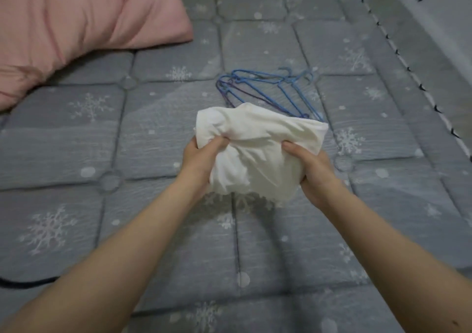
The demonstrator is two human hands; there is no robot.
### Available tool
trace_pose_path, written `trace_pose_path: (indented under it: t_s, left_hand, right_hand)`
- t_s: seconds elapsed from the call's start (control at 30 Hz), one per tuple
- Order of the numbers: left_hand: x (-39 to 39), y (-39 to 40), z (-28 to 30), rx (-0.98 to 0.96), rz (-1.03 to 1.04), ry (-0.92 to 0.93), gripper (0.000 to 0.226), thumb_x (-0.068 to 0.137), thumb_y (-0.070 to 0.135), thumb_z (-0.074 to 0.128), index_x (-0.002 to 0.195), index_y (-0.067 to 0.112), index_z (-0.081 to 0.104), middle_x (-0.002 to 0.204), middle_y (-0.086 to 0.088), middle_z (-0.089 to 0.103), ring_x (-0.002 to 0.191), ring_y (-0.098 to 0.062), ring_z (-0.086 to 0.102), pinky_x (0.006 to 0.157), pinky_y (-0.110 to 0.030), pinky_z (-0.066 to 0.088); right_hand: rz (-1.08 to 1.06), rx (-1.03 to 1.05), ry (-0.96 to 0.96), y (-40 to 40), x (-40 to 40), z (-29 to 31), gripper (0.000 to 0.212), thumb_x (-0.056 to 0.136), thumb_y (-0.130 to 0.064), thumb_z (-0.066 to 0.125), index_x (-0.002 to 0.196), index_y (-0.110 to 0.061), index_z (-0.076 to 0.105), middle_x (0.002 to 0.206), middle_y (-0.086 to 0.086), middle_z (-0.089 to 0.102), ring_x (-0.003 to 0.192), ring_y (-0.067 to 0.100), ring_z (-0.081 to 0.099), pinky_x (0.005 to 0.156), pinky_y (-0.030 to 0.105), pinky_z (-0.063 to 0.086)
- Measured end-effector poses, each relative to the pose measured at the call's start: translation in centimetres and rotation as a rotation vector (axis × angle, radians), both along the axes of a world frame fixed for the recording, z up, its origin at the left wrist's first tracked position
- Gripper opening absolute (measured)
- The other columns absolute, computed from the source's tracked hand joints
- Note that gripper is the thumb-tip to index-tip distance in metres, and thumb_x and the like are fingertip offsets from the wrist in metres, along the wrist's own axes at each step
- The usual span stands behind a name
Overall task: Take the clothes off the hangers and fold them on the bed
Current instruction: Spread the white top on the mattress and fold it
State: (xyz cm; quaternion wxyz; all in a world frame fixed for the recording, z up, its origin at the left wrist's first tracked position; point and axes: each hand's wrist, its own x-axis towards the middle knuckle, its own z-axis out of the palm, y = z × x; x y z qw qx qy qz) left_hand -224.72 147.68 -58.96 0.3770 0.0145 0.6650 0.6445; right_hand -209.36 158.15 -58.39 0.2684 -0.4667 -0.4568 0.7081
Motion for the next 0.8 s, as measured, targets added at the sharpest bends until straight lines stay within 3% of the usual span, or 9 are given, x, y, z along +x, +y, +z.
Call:
trace_pose_path:
  t_s: [0.1,0.2,0.37,0.53,0.7,0.8]
  left_hand:
    - [1.5,1.2,4.5,0.093,-0.078,0.04,0.041,0.069,0.008,0.072,0.11,0.005,0.064,0.093,-0.011,0.07,0.078,-0.023,0.068,0.073,-0.037,0.056]
    - [3.3,1.6,9.2,0.153,-0.208,0.074,0.049,0.058,0.017,0.071,0.106,0.008,0.066,0.097,-0.014,0.071,0.085,-0.029,0.068,0.076,-0.042,0.057]
    - [8.7,0.7,17.5,0.276,-0.394,0.146,0.048,0.057,0.016,0.069,0.104,0.006,0.066,0.094,-0.013,0.07,0.078,-0.023,0.068,0.065,-0.03,0.057]
    - [16.2,-1.9,24.9,0.414,-0.579,0.228,0.043,0.061,0.016,0.08,0.101,0.011,0.067,0.092,-0.004,0.073,0.081,-0.017,0.069,0.069,-0.028,0.057]
    - [28.6,-5.3,33.2,0.521,-0.673,0.222,0.012,0.077,0.018,0.072,0.088,0.019,0.066,0.077,0.006,0.073,0.072,-0.01,0.069,0.066,-0.028,0.057]
    - [37.4,-7.8,38.2,0.582,-0.772,0.217,0.026,0.068,0.025,0.081,0.089,0.018,0.068,0.085,0.002,0.074,0.081,-0.018,0.07,0.074,-0.034,0.057]
  right_hand:
    - [-0.038,0.088,0.034,0.8,2.5,4.8,0.029,0.065,-0.018,0.074,0.092,-0.017,0.067,0.094,0.003,0.072,0.088,0.018,0.067,0.083,0.036,0.053]
    - [-0.056,0.129,0.077,0.7,5.8,9.7,0.026,0.069,-0.018,0.077,0.094,-0.018,0.067,0.093,0.0,0.073,0.085,0.015,0.068,0.081,0.034,0.055]
    - [-0.101,0.157,0.114,-1.5,12.5,17.7,0.039,0.064,-0.041,0.073,0.097,-0.021,0.068,0.102,0.003,0.072,0.095,0.02,0.068,0.087,0.041,0.054]
    - [-0.209,0.283,0.101,-5.4,21.4,25.1,0.025,0.073,-0.031,0.071,0.096,-0.02,0.069,0.101,0.002,0.072,0.094,0.018,0.067,0.089,0.041,0.053]
    - [-0.368,0.428,0.105,-12.6,34.6,33.8,0.022,0.082,-0.023,0.067,0.104,-0.02,0.067,0.104,0.003,0.071,0.094,0.018,0.067,0.085,0.038,0.053]
    - [-0.567,0.504,0.086,-18.2,43.4,39.2,0.018,0.082,-0.019,0.068,0.1,-0.02,0.067,0.095,-0.005,0.072,0.084,0.011,0.067,0.076,0.029,0.054]
